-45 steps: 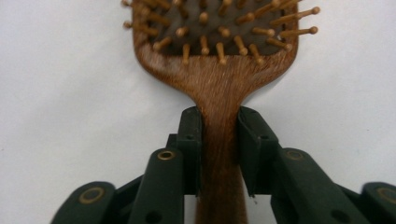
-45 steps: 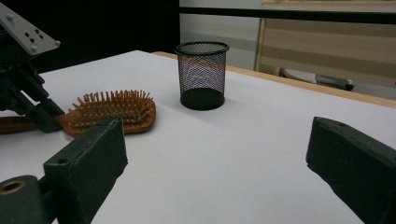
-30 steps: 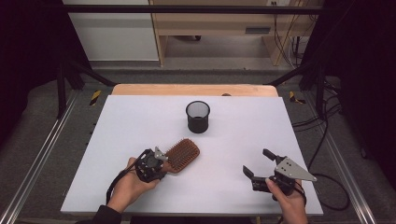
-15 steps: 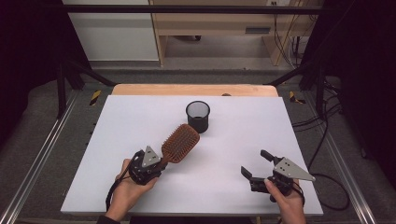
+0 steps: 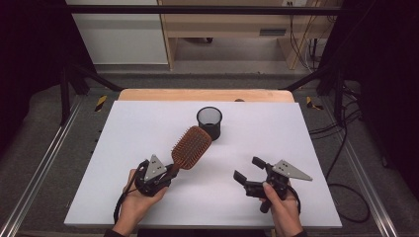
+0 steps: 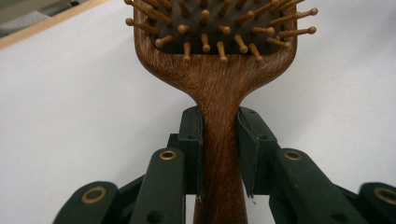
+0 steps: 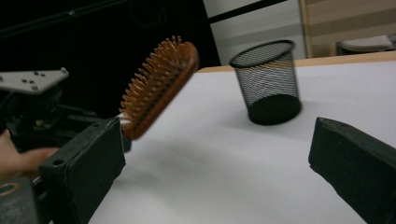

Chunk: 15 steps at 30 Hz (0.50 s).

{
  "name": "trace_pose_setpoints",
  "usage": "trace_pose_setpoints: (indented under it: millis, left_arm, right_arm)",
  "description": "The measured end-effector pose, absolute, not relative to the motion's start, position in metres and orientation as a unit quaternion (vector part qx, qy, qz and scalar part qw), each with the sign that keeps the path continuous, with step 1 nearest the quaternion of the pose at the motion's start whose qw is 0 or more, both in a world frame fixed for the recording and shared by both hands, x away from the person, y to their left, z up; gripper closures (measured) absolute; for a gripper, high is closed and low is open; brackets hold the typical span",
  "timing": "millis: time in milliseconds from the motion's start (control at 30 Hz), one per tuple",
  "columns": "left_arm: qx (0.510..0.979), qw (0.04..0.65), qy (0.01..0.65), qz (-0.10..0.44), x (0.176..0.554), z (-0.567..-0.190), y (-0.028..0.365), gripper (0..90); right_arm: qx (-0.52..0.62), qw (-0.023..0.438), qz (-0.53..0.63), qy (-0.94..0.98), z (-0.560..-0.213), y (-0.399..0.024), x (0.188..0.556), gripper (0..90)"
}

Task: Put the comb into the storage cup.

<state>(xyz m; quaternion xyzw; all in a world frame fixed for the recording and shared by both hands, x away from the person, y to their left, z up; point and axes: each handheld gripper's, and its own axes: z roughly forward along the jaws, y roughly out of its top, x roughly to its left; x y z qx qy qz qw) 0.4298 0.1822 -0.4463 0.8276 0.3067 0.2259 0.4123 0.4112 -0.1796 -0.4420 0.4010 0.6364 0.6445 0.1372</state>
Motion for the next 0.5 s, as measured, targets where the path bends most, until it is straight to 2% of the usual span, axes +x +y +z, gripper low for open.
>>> trace_pose_setpoints:
  millis: [133,500]
  left_arm:
    - [0.829,0.411,0.300,0.231,0.426,-0.449,0.180,72.4]
    - [0.808,0.456,0.298,0.222,0.418,-0.442,0.178,72.4]
  right_arm:
    - [0.389,0.126,0.642,0.648,-0.435,-0.156,0.422,4.0]
    - [0.396,0.100,0.631,0.660,-0.423,-0.104,0.442,6.5]
